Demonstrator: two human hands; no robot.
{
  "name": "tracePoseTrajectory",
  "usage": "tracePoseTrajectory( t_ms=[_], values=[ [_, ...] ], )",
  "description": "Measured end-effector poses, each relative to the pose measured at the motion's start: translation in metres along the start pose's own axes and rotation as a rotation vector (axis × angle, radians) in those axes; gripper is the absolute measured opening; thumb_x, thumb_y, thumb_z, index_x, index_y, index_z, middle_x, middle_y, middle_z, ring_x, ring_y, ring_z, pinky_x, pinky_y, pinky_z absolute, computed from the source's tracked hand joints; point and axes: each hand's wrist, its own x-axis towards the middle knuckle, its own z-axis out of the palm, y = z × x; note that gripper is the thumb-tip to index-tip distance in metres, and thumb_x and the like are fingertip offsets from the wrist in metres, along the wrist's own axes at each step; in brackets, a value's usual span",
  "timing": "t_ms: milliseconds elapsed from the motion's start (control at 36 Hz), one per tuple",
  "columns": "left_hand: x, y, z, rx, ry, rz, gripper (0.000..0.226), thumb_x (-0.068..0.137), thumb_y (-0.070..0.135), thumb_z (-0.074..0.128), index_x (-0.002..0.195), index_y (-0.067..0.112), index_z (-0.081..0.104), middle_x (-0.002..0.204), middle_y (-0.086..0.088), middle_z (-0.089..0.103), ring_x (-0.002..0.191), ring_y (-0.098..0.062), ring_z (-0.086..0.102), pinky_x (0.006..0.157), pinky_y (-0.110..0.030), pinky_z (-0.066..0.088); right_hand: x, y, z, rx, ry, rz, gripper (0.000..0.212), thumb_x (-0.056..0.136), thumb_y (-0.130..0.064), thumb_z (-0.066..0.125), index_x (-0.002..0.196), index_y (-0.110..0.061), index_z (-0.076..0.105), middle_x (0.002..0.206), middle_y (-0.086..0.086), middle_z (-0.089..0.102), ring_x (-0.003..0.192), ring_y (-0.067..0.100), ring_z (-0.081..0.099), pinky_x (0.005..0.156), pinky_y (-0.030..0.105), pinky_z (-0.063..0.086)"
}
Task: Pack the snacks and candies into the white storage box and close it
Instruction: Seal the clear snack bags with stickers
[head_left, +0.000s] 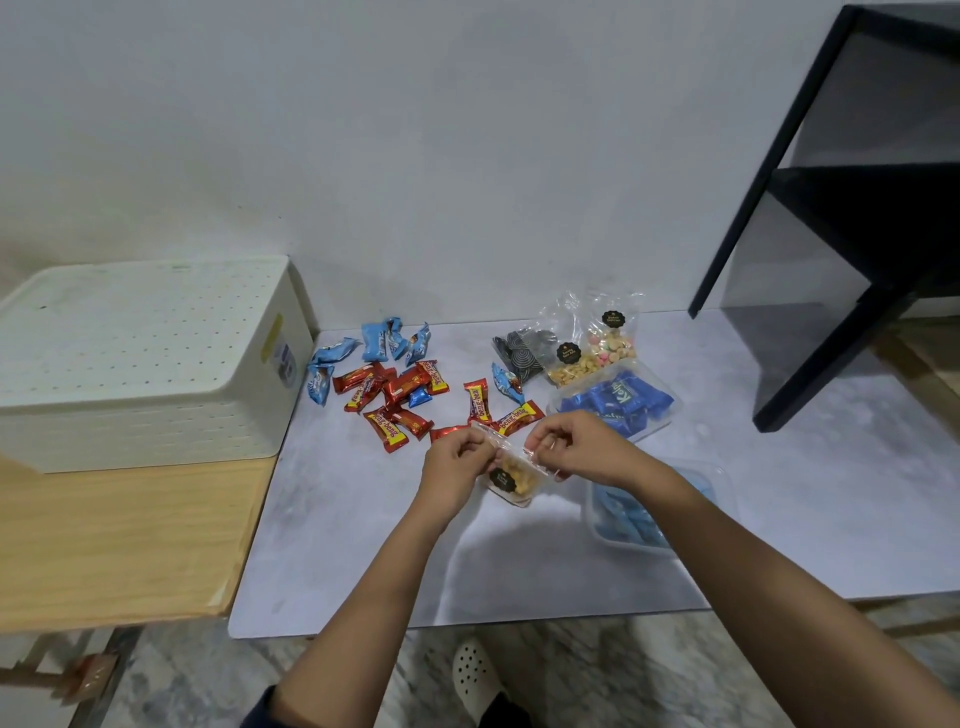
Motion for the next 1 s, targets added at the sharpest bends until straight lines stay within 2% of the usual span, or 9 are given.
tracePoseTrajectory(
  t_ms=[111,250,333,389,500,556,722,889,1000],
  values=[
    [0.007,0.0,0.001,-0.049,0.108,-0.03,0.018,0.087,0.007,0.056,0.072,0.014,0.065,0.081,-0.016,0.064,0.08,-0.027,0.059,0.086,-0.049,0.051,-0.003,0.009,0.005,-0.024,0.076,-0.092,0.012,0.086,-0.024,0.063,0.097,-0.023,0.066,0.086,0.003,0.064,0.076,0.019,0.06,0.067,0.027,0.051],
    [0.008,0.002,0.004,-0.081,0.145,-0.015,0.017,0.088,0.007,0.054,0.074,0.013,0.062,0.084,-0.011,0.062,0.084,-0.025,0.06,0.082,-0.045,0.052,0.002,0.024,0.015,-0.178,0.1,-0.146,0.029,0.082,-0.026,0.069,0.11,-0.029,0.061,0.093,-0.006,0.063,0.087,0.009,0.059,0.07,0.022,0.048],
    [0.005,0.001,0.009,-0.101,0.21,0.018,0.005,0.091,0.012,0.055,0.095,0.012,0.057,0.099,-0.007,0.059,0.089,-0.014,0.059,0.071,-0.02,0.055,0.007,0.029,0.019,-0.219,0.163,-0.153,0.028,0.086,-0.02,0.062,0.112,-0.032,0.06,0.1,-0.007,0.063,0.09,0.007,0.058,0.079,0.03,0.053],
    [0.003,-0.006,0.01,-0.079,0.26,0.049,0.024,0.09,0.018,0.058,0.111,0.014,0.048,0.111,-0.004,0.053,0.093,-0.006,0.054,0.066,-0.008,0.05,0.009,0.031,0.019,-0.213,0.203,-0.158,0.029,0.088,-0.017,0.059,0.114,-0.031,0.06,0.101,-0.006,0.063,0.091,0.007,0.058,0.081,0.027,0.051],
    [0.006,-0.024,0.012,0.068,0.219,0.097,0.064,0.085,0.024,0.066,0.138,0.023,0.03,0.141,0.001,0.034,0.127,-0.014,0.038,0.102,-0.03,0.042,0.011,0.034,0.018,-0.157,0.247,-0.201,0.03,0.087,-0.011,0.058,0.111,-0.027,0.062,0.096,-0.008,0.065,0.086,0.005,0.059,0.076,0.02,0.048],
    [0.008,-0.028,0.014,0.113,0.18,0.12,0.074,0.083,0.023,0.068,0.142,0.03,0.024,0.147,0.004,0.029,0.132,-0.011,0.029,0.102,-0.027,0.032,0.014,0.037,0.017,-0.126,0.276,-0.22,0.029,0.086,-0.009,0.058,0.11,-0.025,0.063,0.09,-0.009,0.065,0.081,0.006,0.06,0.071,0.017,0.047],
    [0.026,-0.027,0.017,0.067,0.021,0.137,0.096,0.069,0.038,0.072,0.146,0.033,0.014,0.147,0.005,0.03,0.122,-0.002,0.03,0.096,-0.023,0.033,0.031,0.048,0.015,-0.093,0.383,-0.246,0.025,0.086,-0.006,0.059,0.107,-0.017,0.066,0.087,-0.015,0.064,0.079,-0.004,0.06,0.07,0.01,0.044],
    [0.057,-0.02,0.022,0.166,0.124,0.221,0.094,0.077,0.02,0.074,0.147,0.023,0.012,0.123,0.004,0.039,0.111,-0.007,0.039,0.08,-0.004,0.038,0.057,0.042,0.005,-0.196,0.582,-0.394,0.021,0.081,0.001,0.063,0.1,-0.005,0.069,0.092,0.001,0.07,0.082,-0.008,0.056,0.076,0.003,0.044],
    [0.081,-0.001,0.027,0.107,0.191,0.345,0.092,0.077,0.022,0.075,0.146,0.026,0.014,0.116,0.024,0.034,0.106,0.019,0.038,0.082,0.0,0.037,0.077,0.026,-0.02,-0.122,0.69,-0.447,0.02,0.08,-0.001,0.064,0.097,-0.007,0.07,0.091,-0.01,0.065,0.082,-0.014,0.057,0.075,0.006,0.046]
  ],
)
